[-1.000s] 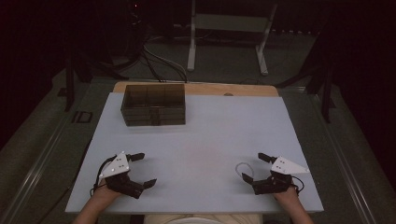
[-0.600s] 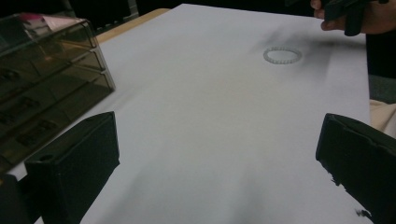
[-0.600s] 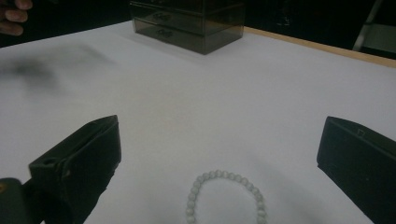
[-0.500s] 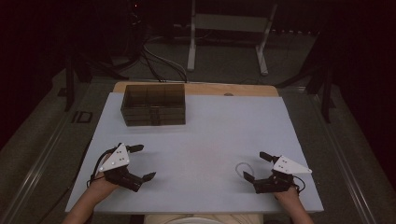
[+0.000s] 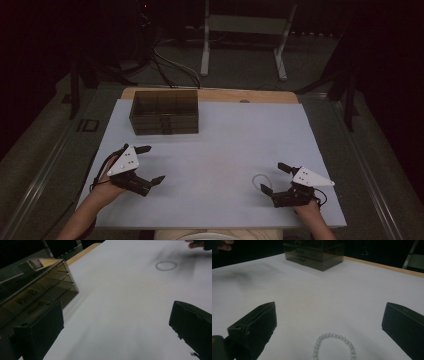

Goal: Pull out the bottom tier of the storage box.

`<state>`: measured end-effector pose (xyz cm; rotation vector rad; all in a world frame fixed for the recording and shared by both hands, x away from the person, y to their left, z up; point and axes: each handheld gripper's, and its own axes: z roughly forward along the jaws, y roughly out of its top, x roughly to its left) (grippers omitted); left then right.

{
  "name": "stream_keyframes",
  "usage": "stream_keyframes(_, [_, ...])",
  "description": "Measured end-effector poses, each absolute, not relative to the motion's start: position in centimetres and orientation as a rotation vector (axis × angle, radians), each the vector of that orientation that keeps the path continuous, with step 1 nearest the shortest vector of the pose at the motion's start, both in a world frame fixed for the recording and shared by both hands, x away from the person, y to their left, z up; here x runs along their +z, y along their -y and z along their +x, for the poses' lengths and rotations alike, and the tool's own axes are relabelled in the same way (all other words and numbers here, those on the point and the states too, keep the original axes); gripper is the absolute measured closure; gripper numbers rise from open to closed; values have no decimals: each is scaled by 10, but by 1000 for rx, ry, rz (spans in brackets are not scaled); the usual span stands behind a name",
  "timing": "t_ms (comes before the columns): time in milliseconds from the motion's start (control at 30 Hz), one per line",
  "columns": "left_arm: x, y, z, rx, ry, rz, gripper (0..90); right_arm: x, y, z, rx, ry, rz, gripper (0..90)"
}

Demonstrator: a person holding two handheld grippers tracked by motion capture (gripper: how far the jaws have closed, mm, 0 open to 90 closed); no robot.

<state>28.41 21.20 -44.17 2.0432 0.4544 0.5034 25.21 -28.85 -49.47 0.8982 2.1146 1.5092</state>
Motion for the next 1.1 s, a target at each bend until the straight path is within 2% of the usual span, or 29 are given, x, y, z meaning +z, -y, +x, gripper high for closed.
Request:
stream_keyframes(667, [-427, -205, 311, 624, -406, 2131, 8, -495, 288, 253, 1506, -2120, 898, 0])
stream_keyframes(1100, [-426, -196, 335, 805, -399, 2213, 8, -495, 289, 253, 1512, -2127, 900, 0])
